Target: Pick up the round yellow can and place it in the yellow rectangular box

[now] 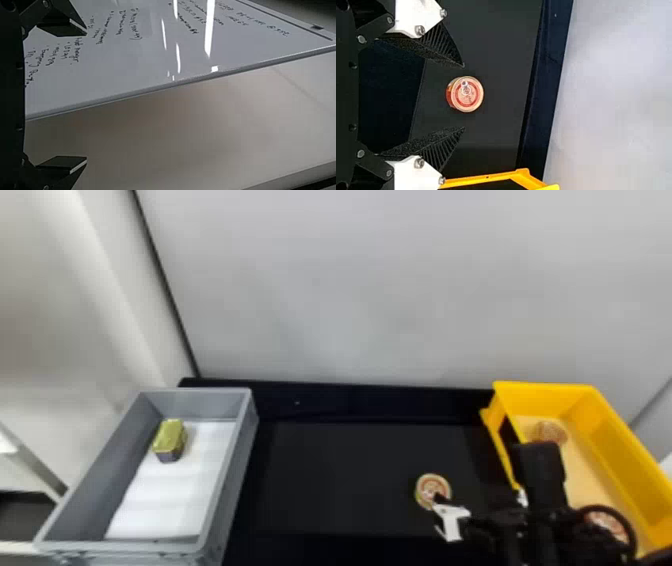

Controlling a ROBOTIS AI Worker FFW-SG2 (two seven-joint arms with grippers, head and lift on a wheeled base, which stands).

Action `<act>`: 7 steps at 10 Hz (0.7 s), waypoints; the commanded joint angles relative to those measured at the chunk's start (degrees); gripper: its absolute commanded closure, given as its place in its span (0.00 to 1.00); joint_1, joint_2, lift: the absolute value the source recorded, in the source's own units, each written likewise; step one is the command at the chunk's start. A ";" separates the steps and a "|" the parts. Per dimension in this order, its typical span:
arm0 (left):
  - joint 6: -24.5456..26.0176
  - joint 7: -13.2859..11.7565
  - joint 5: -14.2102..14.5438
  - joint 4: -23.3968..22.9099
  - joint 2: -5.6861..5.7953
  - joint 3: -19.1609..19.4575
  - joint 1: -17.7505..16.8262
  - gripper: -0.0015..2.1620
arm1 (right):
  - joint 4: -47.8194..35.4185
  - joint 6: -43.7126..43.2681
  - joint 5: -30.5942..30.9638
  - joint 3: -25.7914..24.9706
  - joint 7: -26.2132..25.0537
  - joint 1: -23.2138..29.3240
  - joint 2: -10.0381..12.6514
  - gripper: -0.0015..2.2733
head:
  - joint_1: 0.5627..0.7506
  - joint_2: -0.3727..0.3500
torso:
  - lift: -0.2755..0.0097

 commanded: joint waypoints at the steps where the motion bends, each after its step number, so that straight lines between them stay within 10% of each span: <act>1: -0.01 0.01 0.09 0.00 -0.15 0.00 0.00 0.06 | 1.70 -1.02 1.48 -0.31 0.83 -0.11 -0.06 0.13 | 0.70 0.53 | 0.73; 7: -0.01 0.10 0.09 -0.17 -0.15 0.09 0.00 0.06 | 7.50 -4.80 5.43 -1.01 8.65 -0.99 0.11 0.04 | 0.70 0.53 | 0.73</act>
